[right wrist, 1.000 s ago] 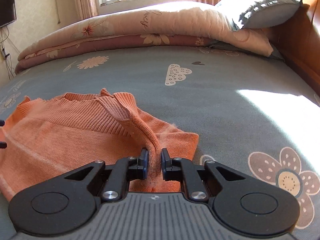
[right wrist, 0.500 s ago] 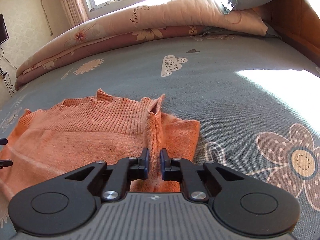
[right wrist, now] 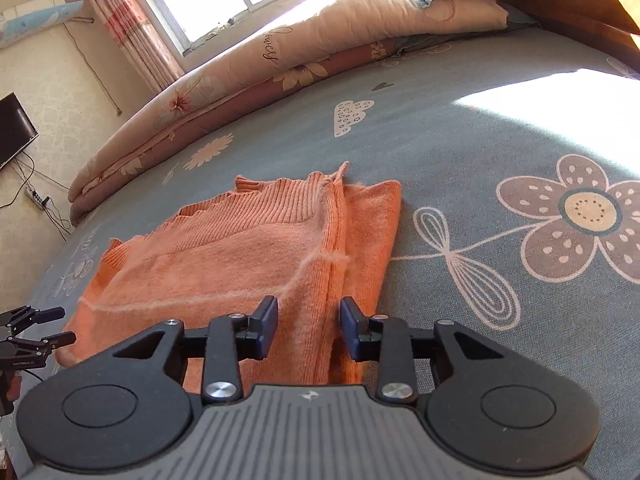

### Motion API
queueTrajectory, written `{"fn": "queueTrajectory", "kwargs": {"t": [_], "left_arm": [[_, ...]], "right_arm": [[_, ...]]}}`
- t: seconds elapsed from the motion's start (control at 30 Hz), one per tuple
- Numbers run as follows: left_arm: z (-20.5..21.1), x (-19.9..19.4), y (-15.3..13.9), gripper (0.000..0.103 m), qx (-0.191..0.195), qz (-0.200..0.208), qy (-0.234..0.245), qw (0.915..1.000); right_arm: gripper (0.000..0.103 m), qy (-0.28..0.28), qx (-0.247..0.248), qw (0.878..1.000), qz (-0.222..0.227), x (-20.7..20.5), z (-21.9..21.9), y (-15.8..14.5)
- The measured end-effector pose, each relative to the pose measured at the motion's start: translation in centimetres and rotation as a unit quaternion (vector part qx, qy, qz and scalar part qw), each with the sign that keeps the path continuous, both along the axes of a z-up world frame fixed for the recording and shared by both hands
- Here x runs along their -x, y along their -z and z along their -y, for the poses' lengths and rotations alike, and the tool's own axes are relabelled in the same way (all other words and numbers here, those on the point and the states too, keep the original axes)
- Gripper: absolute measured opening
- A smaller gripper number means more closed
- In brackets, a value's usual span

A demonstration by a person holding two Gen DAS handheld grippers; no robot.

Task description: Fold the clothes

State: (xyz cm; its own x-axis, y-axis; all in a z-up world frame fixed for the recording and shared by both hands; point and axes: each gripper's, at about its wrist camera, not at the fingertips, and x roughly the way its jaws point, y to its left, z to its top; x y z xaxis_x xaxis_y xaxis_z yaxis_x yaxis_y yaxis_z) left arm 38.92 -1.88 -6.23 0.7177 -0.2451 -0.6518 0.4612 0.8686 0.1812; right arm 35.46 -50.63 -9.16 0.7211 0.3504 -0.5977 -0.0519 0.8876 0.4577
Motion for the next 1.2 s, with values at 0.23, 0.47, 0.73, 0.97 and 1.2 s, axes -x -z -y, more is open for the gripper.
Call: {"fn": "queueTrajectory", "kwargs": {"t": [0.23, 0.47, 0.73, 0.97, 1.2], "left_arm": [[-3.4, 0.6, 0.2, 0.073, 0.081, -0.026, -0.06, 0.9946], [-6.2, 0.8, 0.5, 0.072, 0.15, -0.06, -0.073, 0.9842], [-9.8, -0.4, 1.4, 0.073, 0.252, -0.089, -0.085, 0.96], [-11.5, -1.4, 3.8, 0.069, 0.364, -0.15, -0.049, 0.9179], [-12.7, -2.6, 5.3, 0.069, 0.419, -0.174, -0.028, 0.8906]], "right_arm": [[0.027, -0.008, -0.006, 1.0, -0.009, 2.3, -0.7, 0.6], [0.01, -0.015, 0.023, 1.0, -0.012, 3.7, -0.7, 0.2], [0.018, -0.003, -0.028, 0.999, -0.02, 3.5, -0.4, 2.7], [0.018, 0.0, -0.039, 0.999, -0.016, 3.5, -0.4, 3.0], [0.019, -0.002, -0.042, 0.999, -0.017, 3.4, -0.3, 3.0]]}}
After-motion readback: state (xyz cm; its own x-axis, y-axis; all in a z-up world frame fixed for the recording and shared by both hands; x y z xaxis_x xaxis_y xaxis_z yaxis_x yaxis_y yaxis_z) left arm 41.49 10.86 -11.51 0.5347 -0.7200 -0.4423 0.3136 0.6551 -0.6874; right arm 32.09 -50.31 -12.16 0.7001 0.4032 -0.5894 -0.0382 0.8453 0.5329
